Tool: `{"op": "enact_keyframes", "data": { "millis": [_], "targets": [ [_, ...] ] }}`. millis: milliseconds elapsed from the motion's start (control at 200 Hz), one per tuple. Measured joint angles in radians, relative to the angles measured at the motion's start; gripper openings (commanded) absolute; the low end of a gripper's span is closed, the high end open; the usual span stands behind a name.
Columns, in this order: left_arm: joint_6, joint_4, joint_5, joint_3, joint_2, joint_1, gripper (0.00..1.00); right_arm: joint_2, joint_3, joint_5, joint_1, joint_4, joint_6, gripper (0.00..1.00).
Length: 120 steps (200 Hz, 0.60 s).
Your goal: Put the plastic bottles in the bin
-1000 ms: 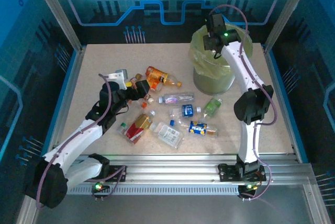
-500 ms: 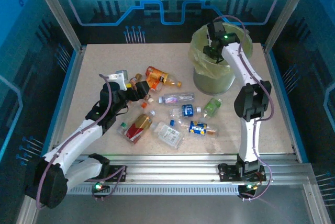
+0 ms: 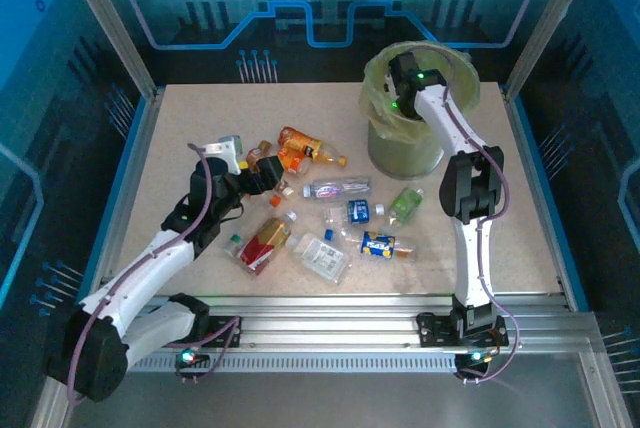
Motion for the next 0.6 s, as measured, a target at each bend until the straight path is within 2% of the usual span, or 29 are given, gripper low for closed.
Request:
{"op": "enact_keyframes", "data": {
  "millis": [600],
  "targets": [
    [0.002, -0.018, -0.026, 0.000, -0.024, 0.000, 0.99, 0.000, 0.000, -0.082, 0.070, -0.001, 0.027, 0.45]
  ]
}}
